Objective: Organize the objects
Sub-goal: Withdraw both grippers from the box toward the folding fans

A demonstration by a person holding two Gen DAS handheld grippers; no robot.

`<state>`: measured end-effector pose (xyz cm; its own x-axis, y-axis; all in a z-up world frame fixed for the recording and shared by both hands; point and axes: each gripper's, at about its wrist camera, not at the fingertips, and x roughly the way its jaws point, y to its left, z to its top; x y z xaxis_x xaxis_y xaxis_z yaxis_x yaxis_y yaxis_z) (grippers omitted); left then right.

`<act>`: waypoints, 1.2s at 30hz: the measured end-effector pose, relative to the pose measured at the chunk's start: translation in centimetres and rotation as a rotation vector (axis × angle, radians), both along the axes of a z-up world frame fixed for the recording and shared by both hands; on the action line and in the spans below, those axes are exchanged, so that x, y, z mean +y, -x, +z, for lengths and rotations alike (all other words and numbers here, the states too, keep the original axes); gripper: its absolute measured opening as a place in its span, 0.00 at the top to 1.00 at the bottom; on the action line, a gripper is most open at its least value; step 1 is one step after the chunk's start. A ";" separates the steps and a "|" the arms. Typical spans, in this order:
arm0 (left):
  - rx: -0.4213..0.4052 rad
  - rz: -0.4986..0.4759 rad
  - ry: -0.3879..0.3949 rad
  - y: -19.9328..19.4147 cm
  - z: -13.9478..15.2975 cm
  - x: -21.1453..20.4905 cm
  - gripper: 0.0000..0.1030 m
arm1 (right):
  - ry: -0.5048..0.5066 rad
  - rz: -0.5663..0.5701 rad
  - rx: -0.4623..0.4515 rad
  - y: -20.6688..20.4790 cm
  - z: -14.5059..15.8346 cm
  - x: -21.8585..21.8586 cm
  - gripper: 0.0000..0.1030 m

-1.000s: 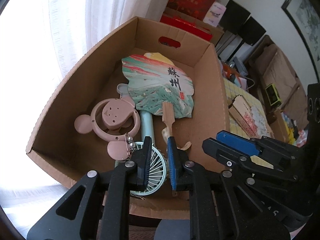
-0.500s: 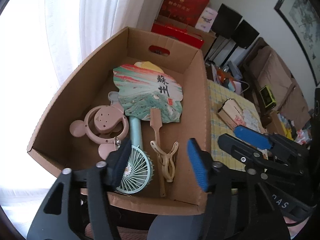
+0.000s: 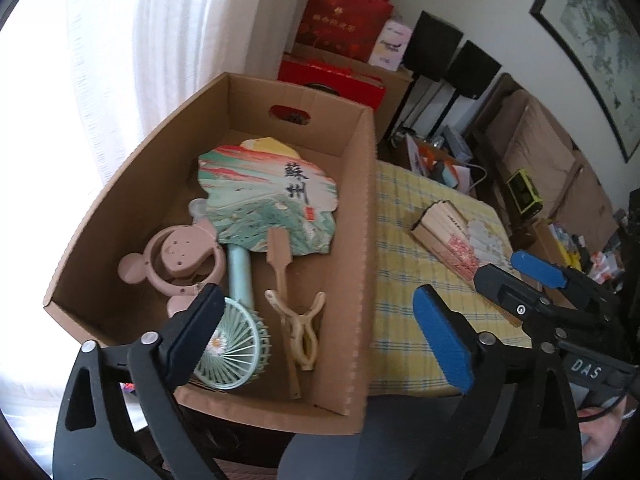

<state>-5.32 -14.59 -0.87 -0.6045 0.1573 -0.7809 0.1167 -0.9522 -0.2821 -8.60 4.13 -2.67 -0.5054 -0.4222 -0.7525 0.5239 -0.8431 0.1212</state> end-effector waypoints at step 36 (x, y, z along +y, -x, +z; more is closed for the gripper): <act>0.088 -0.167 0.118 2.6 -0.1 12.8 0.00 | 0.027 -0.336 0.020 3.6 -0.6 18.3 0.01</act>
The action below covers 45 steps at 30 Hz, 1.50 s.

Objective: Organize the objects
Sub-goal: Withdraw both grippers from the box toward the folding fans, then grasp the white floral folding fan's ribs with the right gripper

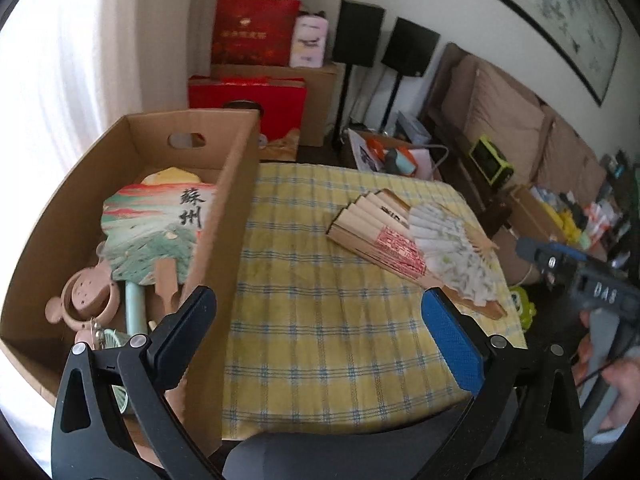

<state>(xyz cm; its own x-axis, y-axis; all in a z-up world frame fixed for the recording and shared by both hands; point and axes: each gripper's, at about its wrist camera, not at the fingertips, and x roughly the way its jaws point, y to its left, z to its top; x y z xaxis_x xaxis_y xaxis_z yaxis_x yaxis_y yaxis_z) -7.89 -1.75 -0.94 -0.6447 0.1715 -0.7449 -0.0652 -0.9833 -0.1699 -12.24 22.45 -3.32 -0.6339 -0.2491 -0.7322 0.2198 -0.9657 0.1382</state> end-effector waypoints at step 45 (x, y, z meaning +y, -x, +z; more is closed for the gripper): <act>-0.347 -0.243 -0.274 8.9 -12.0 14.2 0.51 | 0.500 -0.217 -0.335 7.2 -13.7 13.3 0.66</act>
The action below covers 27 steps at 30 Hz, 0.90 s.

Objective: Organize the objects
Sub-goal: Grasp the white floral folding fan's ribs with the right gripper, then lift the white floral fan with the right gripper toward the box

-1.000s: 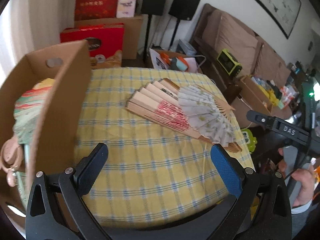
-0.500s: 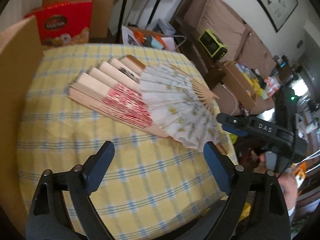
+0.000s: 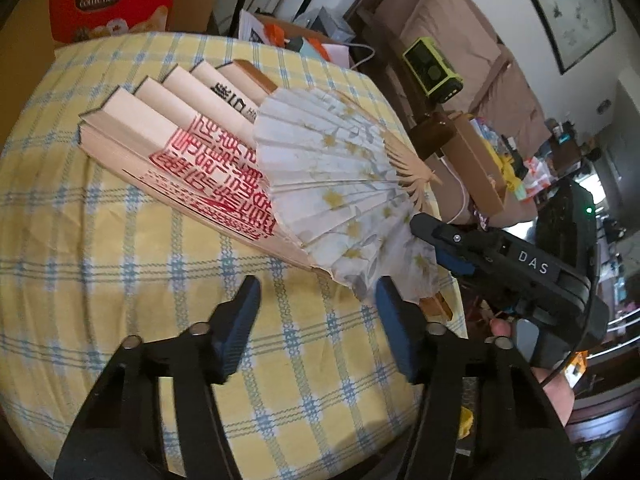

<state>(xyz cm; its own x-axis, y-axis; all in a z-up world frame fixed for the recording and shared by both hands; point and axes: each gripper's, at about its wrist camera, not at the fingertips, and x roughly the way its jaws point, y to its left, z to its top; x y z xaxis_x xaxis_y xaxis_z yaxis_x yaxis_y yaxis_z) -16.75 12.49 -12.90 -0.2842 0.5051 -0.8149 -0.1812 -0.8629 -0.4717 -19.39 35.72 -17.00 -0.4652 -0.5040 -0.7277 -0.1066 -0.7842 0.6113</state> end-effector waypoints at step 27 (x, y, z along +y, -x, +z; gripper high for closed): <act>0.095 0.017 -0.109 -2.4 4.7 -2.7 0.86 | -0.024 0.060 0.182 -2.6 6.7 -3.2 0.85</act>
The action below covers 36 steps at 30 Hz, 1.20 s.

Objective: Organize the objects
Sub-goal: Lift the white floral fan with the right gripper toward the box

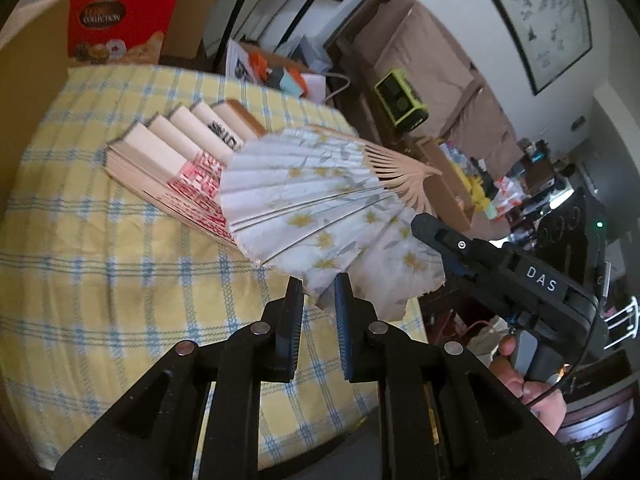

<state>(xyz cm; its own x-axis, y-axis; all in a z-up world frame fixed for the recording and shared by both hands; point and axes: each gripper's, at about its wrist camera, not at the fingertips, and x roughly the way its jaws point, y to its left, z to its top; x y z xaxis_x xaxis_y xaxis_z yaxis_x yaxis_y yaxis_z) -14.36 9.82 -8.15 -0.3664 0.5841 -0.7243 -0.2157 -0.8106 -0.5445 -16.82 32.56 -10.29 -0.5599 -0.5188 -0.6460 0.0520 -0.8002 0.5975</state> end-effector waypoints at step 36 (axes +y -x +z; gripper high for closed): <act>0.274 0.283 0.069 -8.2 12.4 -18.1 0.88 | 0.005 0.344 0.219 -2.4 11.1 -20.2 0.85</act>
<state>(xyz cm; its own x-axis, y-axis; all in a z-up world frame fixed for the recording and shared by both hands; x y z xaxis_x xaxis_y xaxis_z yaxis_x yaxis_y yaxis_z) -6.20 -8.23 4.26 -0.6906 0.3860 -0.6116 -0.1082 -0.8913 -0.4403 -14.39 12.32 0.79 -0.4773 -0.7024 -0.5281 0.4421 -0.7113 0.5465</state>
